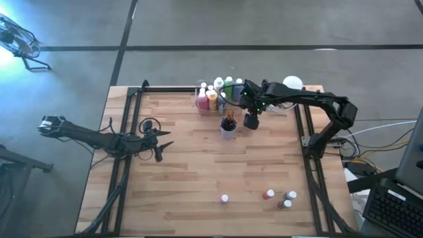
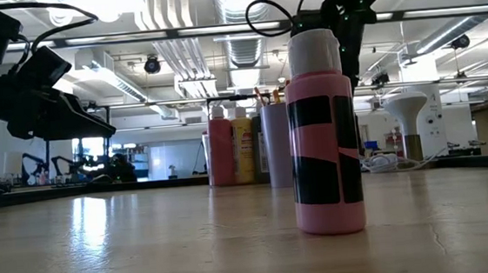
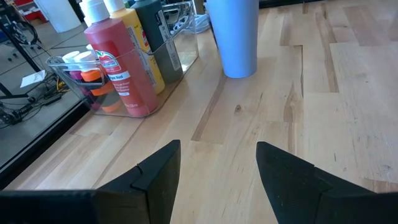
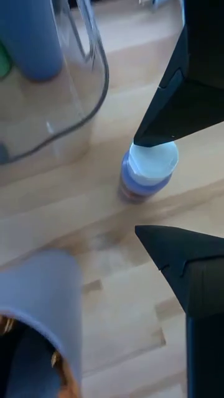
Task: Pick & Place Paint Supplies
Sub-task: Put the purple black paint bottle into the transparent bin
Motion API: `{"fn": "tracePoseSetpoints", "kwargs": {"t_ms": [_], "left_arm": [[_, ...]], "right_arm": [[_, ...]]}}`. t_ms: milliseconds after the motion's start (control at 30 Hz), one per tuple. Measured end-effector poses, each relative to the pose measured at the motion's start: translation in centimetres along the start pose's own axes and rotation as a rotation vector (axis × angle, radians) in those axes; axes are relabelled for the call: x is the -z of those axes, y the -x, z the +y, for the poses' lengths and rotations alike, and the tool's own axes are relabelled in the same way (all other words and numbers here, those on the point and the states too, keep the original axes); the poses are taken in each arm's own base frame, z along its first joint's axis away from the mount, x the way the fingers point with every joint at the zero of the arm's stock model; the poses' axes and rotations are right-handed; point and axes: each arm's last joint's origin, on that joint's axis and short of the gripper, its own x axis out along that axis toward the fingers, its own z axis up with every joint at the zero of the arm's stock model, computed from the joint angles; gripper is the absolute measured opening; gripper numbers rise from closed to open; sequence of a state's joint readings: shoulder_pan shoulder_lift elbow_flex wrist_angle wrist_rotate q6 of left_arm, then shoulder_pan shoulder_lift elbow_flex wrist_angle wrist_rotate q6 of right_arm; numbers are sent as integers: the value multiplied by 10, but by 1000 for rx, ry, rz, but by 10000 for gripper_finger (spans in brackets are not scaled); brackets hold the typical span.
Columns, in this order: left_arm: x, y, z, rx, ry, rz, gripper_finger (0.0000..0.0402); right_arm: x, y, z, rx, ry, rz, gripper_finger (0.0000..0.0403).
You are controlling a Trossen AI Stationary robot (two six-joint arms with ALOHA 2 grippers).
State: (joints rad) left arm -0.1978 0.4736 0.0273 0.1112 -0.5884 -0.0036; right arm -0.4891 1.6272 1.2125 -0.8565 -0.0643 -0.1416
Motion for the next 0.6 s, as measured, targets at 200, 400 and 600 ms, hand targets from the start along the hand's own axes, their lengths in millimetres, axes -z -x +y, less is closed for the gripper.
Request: {"fn": "tracePoseSetpoints", "kwargs": {"t_ms": [200, 400, 600], "left_arm": [[0, 0, 0, 1, 0, 0, 216], [0, 0, 0, 0, 0, 0, 216], [0, 0, 0, 0, 1, 0, 216]], "right_arm": [[0, 5, 0, 20, 11, -7, 206], [3, 10, 1, 11, -15, 1, 210], [3, 9, 0, 14, -11, 2, 216]]}}
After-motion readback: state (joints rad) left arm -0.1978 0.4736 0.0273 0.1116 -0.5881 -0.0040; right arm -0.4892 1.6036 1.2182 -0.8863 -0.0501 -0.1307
